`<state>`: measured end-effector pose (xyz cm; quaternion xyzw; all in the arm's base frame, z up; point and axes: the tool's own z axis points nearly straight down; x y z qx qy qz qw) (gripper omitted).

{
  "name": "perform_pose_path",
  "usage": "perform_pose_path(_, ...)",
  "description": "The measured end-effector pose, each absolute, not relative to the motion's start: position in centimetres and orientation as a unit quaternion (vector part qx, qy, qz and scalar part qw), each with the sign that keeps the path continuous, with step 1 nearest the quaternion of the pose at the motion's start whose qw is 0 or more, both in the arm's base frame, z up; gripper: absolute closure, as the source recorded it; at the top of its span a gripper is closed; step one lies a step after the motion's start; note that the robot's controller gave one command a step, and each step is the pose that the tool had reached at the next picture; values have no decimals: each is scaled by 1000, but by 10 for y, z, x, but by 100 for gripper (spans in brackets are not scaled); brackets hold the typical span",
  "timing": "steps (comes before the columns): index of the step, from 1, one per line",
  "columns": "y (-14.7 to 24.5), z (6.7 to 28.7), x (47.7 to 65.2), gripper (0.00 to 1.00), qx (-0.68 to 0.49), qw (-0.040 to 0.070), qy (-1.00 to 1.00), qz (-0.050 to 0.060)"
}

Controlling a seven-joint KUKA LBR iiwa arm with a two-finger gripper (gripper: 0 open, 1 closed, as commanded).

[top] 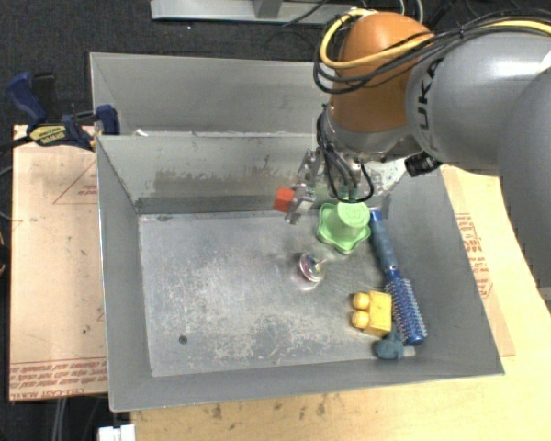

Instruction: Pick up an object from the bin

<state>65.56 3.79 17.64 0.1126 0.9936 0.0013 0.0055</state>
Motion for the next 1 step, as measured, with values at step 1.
perform_pose_path(1, 39, 228, 656, 100, 115, 5, 993, 1)
